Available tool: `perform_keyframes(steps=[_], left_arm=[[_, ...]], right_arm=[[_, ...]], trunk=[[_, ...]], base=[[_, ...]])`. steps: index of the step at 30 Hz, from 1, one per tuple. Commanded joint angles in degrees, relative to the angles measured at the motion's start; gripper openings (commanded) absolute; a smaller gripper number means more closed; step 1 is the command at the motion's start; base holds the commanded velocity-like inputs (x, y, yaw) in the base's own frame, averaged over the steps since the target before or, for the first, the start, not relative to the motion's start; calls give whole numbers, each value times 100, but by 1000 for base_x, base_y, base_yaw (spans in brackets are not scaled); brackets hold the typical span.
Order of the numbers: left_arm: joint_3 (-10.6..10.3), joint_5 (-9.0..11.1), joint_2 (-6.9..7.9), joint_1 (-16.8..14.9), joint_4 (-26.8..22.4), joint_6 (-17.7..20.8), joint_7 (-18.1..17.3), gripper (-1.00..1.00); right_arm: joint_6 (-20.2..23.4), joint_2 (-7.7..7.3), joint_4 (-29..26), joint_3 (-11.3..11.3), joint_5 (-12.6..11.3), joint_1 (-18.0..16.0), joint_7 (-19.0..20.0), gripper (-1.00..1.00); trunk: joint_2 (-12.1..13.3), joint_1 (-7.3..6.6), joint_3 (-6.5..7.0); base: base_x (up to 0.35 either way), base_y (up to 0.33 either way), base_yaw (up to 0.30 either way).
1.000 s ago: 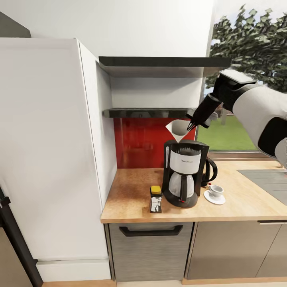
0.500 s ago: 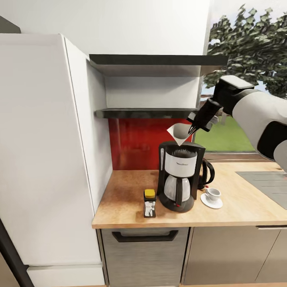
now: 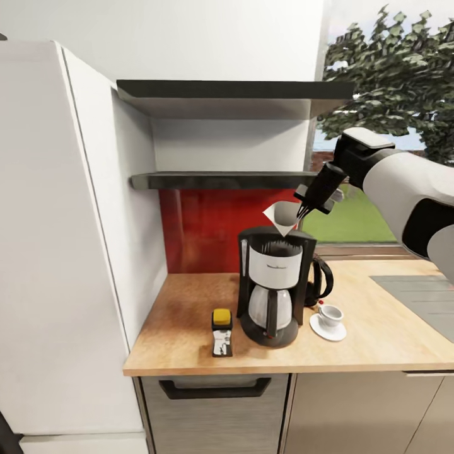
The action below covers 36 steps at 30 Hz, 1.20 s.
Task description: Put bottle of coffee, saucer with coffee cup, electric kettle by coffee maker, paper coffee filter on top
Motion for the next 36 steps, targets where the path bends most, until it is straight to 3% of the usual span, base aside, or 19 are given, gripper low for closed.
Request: perform_keyframes(steps=[1, 11, 18, 36], left_arm=[[-43, 25, 2, 6, -7, -10, 27, 100], [-43, 16, 2, 6, 3, -30, -17, 100], [-43, 19, 1, 6, 4, -25, -34, 100], [-26, 17, -13, 6, 4, -38, -35, 100]], right_arm=[[18, -2, -3, -26, -25, 1, -52, -100], [18, -2, -3, -22, -9, 30, -52, -100], [18, 13, 121, -19, 151, 48, -52, -100], [18, 40, 242, -19, 169, 96, -52, -100]], trunk=[[-3, 3, -1], [-3, 3, -1], [-3, 3, -1], [-3, 3, -1]], base=[[88, -91, 0], [20, -21, 0], [-91, -10, 0], [-15, -3, 0]])
